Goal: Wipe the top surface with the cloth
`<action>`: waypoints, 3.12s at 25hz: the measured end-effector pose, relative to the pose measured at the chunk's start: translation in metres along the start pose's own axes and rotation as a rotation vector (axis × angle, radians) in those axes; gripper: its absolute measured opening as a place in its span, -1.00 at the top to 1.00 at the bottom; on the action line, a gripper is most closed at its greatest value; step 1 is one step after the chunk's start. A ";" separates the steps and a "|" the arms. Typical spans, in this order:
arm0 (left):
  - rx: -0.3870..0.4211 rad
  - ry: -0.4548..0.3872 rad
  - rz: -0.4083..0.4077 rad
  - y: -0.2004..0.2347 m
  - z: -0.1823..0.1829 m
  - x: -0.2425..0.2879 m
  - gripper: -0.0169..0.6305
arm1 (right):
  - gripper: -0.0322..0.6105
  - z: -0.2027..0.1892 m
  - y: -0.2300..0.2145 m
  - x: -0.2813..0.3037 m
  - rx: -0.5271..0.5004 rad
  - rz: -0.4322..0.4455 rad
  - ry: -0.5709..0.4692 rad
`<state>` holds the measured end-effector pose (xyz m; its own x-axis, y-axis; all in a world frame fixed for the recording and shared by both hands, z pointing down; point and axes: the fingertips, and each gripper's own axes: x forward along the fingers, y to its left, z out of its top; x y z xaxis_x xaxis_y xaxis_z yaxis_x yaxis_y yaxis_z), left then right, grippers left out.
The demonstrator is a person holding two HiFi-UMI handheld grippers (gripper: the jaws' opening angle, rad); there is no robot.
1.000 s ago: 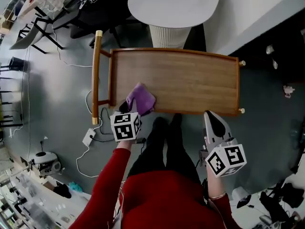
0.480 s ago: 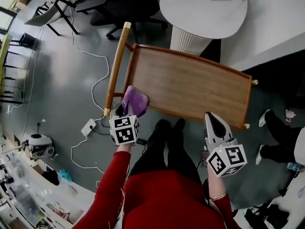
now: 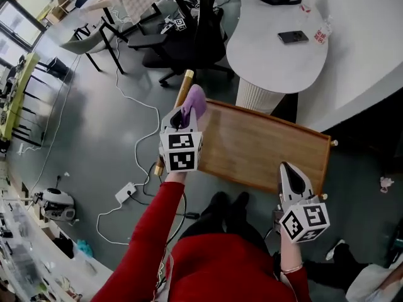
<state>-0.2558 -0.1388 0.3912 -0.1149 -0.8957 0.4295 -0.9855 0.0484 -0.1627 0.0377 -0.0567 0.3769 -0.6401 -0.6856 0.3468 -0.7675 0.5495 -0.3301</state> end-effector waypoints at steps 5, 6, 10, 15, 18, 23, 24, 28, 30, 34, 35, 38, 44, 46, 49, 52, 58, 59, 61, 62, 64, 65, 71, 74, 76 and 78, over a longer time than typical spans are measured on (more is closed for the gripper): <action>0.039 -0.041 0.014 0.008 0.046 0.044 0.80 | 0.89 0.008 -0.006 0.000 -0.006 -0.009 -0.006; 0.043 -0.037 0.012 0.008 0.048 0.050 0.80 | 0.89 0.007 -0.008 0.000 -0.003 -0.011 -0.004; 0.068 -0.011 0.010 0.006 0.044 0.067 0.80 | 0.89 0.003 -0.014 0.001 0.014 -0.027 0.012; 0.093 0.045 0.019 0.001 0.033 0.083 0.80 | 0.89 0.003 -0.027 -0.001 0.040 -0.050 0.039; 0.089 0.071 0.017 -0.003 0.027 0.091 0.80 | 0.89 0.000 -0.031 -0.001 0.056 -0.059 0.062; 0.110 0.156 0.027 -0.015 -0.005 0.098 0.80 | 0.89 -0.004 -0.032 -0.003 0.075 -0.057 0.104; 0.127 0.179 0.036 -0.018 -0.015 0.098 0.80 | 0.89 -0.005 -0.032 -0.003 0.078 -0.055 0.112; 0.131 0.277 0.068 -0.026 -0.063 0.083 0.80 | 0.89 -0.010 -0.032 0.000 0.085 -0.043 0.138; 0.077 0.319 0.082 -0.026 -0.087 0.068 0.80 | 0.89 -0.013 -0.033 0.001 0.092 -0.047 0.153; 0.003 0.376 0.100 -0.021 -0.121 0.022 0.80 | 0.89 -0.013 -0.026 0.008 0.085 -0.027 0.172; -0.005 0.389 0.100 -0.019 -0.129 0.007 0.80 | 0.89 -0.014 -0.023 0.010 0.084 -0.021 0.177; -0.021 0.436 0.087 -0.020 -0.154 -0.038 0.80 | 0.89 -0.015 -0.013 0.015 0.077 0.002 0.187; 0.018 0.503 0.032 -0.025 -0.193 -0.103 0.80 | 0.89 -0.022 0.003 0.017 0.065 0.031 0.198; 0.035 0.502 0.020 -0.026 -0.199 -0.109 0.80 | 0.89 -0.027 0.007 0.018 0.061 0.036 0.196; 0.050 0.487 0.009 -0.022 -0.204 -0.109 0.80 | 0.89 -0.035 0.014 0.016 0.061 0.028 0.187; 0.058 0.465 -0.007 -0.018 -0.204 -0.105 0.80 | 0.89 -0.040 0.019 0.013 0.064 0.005 0.166; 0.093 0.434 -0.096 -0.013 -0.193 -0.107 0.80 | 0.89 -0.035 0.026 -0.018 0.094 -0.134 0.102; 0.097 0.437 -0.118 -0.016 -0.194 -0.109 0.80 | 0.89 -0.035 0.024 -0.027 0.100 -0.160 0.090; 0.088 0.449 -0.171 -0.027 -0.195 -0.111 0.80 | 0.89 -0.039 0.017 -0.044 0.118 -0.213 0.074; 0.082 0.459 -0.202 -0.036 -0.197 -0.111 0.79 | 0.89 -0.042 0.013 -0.052 0.129 -0.237 0.068; 0.086 0.476 -0.280 -0.059 -0.197 -0.113 0.80 | 0.89 -0.047 0.006 -0.067 0.152 -0.281 0.055; 0.101 0.479 -0.331 -0.075 -0.196 -0.114 0.80 | 0.89 -0.048 0.003 -0.075 0.163 -0.306 0.043; 0.233 0.450 -0.720 -0.215 -0.183 -0.120 0.80 | 0.89 -0.059 -0.021 -0.125 0.235 -0.467 -0.033; 0.300 0.424 -0.870 -0.288 -0.176 -0.127 0.80 | 0.89 -0.061 -0.035 -0.150 0.260 -0.526 -0.057; 0.327 0.418 -0.952 -0.332 -0.171 -0.132 0.80 | 0.89 -0.062 -0.044 -0.167 0.277 -0.571 -0.076; 0.340 0.417 -1.020 -0.373 -0.167 -0.139 0.80 | 0.89 -0.065 -0.054 -0.186 0.299 -0.618 -0.092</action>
<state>0.1067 0.0414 0.5409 0.6212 -0.2306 0.7489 -0.5665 -0.7925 0.2259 0.1957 0.0725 0.3869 -0.0728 -0.8756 0.4775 -0.9392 -0.1009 -0.3283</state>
